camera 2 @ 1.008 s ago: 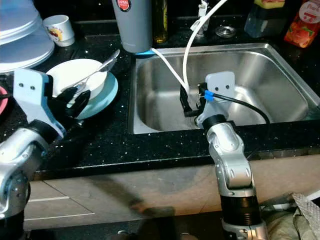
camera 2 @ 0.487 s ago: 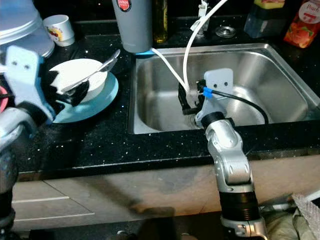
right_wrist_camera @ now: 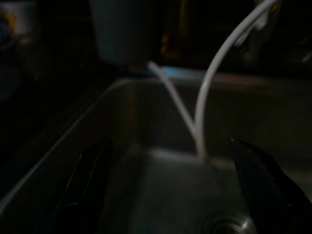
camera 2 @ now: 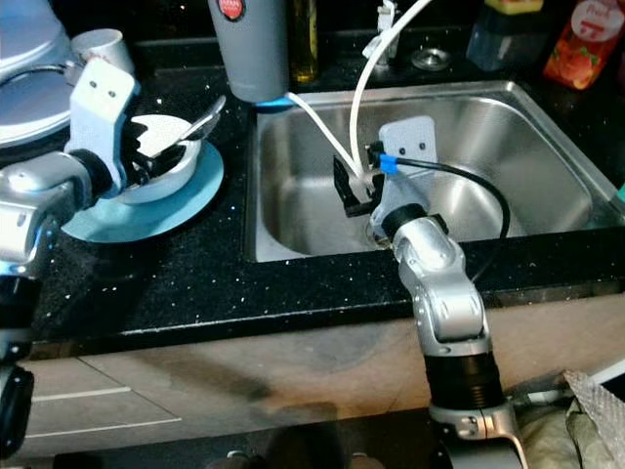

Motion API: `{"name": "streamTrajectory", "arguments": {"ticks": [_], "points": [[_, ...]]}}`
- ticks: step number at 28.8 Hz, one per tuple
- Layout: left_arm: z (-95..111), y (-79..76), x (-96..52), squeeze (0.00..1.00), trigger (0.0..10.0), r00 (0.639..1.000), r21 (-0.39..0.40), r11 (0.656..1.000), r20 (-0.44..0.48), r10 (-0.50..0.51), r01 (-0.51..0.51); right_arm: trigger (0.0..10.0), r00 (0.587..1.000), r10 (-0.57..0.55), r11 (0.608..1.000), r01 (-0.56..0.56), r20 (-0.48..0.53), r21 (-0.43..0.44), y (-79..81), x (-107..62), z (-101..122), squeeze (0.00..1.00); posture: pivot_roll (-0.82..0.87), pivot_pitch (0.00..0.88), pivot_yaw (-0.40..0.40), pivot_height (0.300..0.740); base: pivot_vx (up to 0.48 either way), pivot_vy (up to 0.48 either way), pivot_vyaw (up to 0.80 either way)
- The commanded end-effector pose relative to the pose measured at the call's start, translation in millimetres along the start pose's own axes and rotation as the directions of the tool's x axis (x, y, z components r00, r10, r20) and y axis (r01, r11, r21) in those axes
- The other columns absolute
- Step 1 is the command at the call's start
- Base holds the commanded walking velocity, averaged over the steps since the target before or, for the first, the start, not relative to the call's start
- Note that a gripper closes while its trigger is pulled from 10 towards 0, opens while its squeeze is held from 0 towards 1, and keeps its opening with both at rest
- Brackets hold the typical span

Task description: Kitchen organization

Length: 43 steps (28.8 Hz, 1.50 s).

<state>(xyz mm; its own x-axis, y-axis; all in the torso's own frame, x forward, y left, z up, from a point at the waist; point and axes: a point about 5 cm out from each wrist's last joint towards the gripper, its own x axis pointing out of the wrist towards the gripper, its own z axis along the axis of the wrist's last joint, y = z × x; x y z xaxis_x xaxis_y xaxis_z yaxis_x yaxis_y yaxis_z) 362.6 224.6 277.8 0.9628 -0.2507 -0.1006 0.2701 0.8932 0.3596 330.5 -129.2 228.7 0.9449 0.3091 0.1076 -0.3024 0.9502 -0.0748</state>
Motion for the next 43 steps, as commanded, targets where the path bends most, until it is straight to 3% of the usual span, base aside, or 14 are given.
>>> {"name": "streamTrajectory", "arguments": {"ticks": [1, 8, 15, 26, 28, 29, 30, 31, 32, 33, 34, 43], "points": [[0.5, 4.5, 0.6, 0.0, 10.0, 1.0, 0.025, 1.0, -0.013, -0.007, 0.008, 10.0, 1.0, 0.028, 0.999, -0.028, -0.008, 0.021, 3.1, -0.4, 2.0, 0.0, 0.01, 0.086, 0.022, 0.74, 0.0, 0.0, 0.0], [8.6, 12.9, 9.2, 0.0, 10.0, 0.996, -0.005, 0.997, -0.025, -0.084, 0.083, 10.0, 0.997, 0.074, 0.997, -0.074, -0.005, 0.012, 4.6, -3.1, 8.8, 0.0, 0.0, 0.085, 0.018, 0.74, 0.0, 0.0, 0.0], [-1.9, 17.2, 14.6, 0.0, 10.0, 0.976, -0.004, 0.984, -0.128, -0.175, 0.176, 10.0, 0.992, 0.117, 0.993, -0.116, -0.053, 0.024, 10.4, -5.9, 9.9, 0.0, 0.0, 0.083, 0.015, 0.74, 0.0, 0.0, 0.0], [0.4, 25.4, 16.6, 0.0, 10.0, 0.971, 0.019, 0.982, -0.152, -0.185, 0.19, 10.0, 0.979, 0.193, 0.981, -0.192, -0.06, 0.031, 18.1, -11.4, 16.4, 0.0, 0.0, 0.083, 0.016, 0.74, 0.0, 0.0, 0.0], [-0.2, 26.1, 16.7, 0.0, 9.5, 0.971, 0.021, 0.982, -0.155, -0.185, 0.19, 10.0, 0.979, 0.196, 0.98, -0.195, -0.062, 0.032, 18.7, -11.6, 16.7, 0.0, 0.0, 0.083, 0.016, 0.74, 0.0, 0.0, 0.0], [-0.7, 26.9, 16.7, 0.0, 3.2, 0.971, 0.018, 0.982, -0.154, -0.18, 0.185, 10.0, 0.978, 0.199, 0.98, -0.197, -0.064, 0.034, 19.2, -11.7, 16.8, 0.0, 0.0, 0.083, 0.016, 0.74, 0.0, 0.0, 0.0], [-1.0, 27.4, 16.7, 0.0, 3.2, 0.972, 0.016, 0.983, -0.154, -0.177, 0.182, 10.0, 0.978, 0.201, 0.979, -0.199, -0.065, 0.035, 19.5, -11.8, 16.8, 0.0, 0.0, 0.083, 0.016, 0.74, 0.0, 0.0, 0.0], [-1.6, 27.5, 16.7, 0.0, 0.0, 0.971, 0.014, 0.983, -0.157, -0.181, 0.185, 10.0, 0.977, 0.203, 0.979, -0.2, -0.067, 0.038, 19.8, -12.0, 16.8, 0.0, 0.0, 0.083, 0.016, 0.74, 0.0, 0.0, 0.0], [-1.6, 27.5, 16.7, 0.0, 0.0, 0.971, 0.014, 0.983, -0.157, -0.181, 0.185, 10.0, 0.977, 0.203, 0.979, -0.2, -0.067, 0.038, 19.8, -12.0, 16.8, 0.0, 0.0, 0.083, 0.016, 0.74, 0.0, 0.0, 0.0], [-2.9, 27.8, 16.6, 0.0, 8.0, 0.97, 0.023, 0.983, -0.169, -0.176, 0.183, 10.0, 0.977, 0.204, 0.979, -0.202, -0.068, 0.04, 20.0, -11.9, 16.7, 0.0, 0.0, 0.086, 0.015, 0.74, 0.0, 0.0, 0.0], [-4.4, 27.6, 16.5, 0.0, 10.0, 0.968, 0.027, 0.982, -0.179, -0.178, 0.186, 10.0, 0.976, 0.206, 0.978, -0.204, -0.07, 0.042, 20.4, -11.9, 16.5, 0.0, 0.0, 0.086, 0.015, 0.74, 0.0, 0.0, 0.0], [-8.3, 28.4, 16.5, 0.0, 10.0, 0.963, 0.033, 0.981, -0.199, -0.181, 0.191, 10.0, 0.971, 0.225, 0.974, -0.223, -0.079, 0.04, 22.6, -12.6, 15.7, 0.0, 0.0, 0.086, 0.012, 0.74, 0.0, 0.0, 0.0]]}}
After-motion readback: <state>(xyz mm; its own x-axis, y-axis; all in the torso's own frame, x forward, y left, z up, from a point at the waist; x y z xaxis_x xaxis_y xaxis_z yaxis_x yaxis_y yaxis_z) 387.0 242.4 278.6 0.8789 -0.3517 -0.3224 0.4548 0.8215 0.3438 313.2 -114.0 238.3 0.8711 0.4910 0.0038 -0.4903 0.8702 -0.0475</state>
